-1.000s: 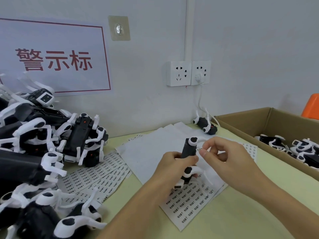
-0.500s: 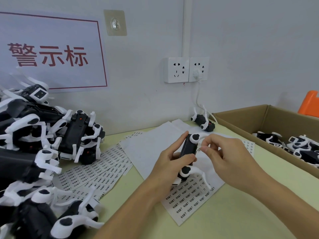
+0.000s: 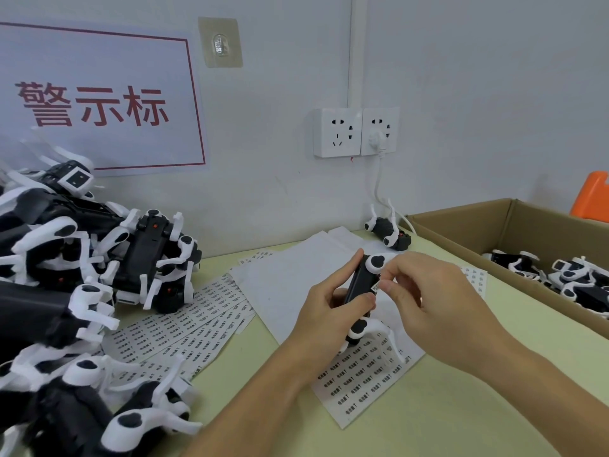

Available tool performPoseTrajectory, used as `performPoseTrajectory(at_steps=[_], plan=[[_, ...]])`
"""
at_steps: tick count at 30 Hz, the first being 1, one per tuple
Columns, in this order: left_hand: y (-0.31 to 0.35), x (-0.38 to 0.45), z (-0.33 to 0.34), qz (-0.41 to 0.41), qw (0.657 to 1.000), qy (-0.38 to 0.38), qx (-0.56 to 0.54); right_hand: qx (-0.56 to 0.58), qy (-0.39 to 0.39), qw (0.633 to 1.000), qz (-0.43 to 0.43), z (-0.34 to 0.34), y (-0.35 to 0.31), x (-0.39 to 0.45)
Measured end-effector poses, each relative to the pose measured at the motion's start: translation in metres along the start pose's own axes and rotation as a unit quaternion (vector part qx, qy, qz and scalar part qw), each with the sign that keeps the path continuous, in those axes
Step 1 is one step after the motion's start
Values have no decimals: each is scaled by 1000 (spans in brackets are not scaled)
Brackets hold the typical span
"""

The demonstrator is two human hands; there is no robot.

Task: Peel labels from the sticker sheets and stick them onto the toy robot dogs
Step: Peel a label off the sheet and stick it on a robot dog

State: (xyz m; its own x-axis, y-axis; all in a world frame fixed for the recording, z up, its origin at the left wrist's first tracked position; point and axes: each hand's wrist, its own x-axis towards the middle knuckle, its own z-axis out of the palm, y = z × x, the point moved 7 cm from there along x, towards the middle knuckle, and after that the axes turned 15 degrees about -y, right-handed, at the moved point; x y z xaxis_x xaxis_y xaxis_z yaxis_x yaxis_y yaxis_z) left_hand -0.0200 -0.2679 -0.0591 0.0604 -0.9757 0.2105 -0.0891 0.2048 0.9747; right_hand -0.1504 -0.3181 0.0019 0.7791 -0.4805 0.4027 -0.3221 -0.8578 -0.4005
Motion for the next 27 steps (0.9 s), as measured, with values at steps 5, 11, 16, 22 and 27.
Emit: performPoseTrajectory(at_steps=[5, 11, 16, 22, 27], plan=[[0, 0, 0, 3, 1000, -3, -5, -23, 4, 1000, 8, 2, -3, -1], [2, -1, 1, 11, 1000, -2, -5, -43, 8, 999, 11, 1, -7, -2], [2, -1, 0, 11, 1000, -2, -3, -51, 12, 999, 13, 1, -9, -2], [4, -1, 0, 10, 1000, 0, 0, -52, 17, 998, 14, 0, -10, -3], [4, -1, 1, 14, 1000, 0, -7, -57, 20, 998, 17, -1, -12, -3]])
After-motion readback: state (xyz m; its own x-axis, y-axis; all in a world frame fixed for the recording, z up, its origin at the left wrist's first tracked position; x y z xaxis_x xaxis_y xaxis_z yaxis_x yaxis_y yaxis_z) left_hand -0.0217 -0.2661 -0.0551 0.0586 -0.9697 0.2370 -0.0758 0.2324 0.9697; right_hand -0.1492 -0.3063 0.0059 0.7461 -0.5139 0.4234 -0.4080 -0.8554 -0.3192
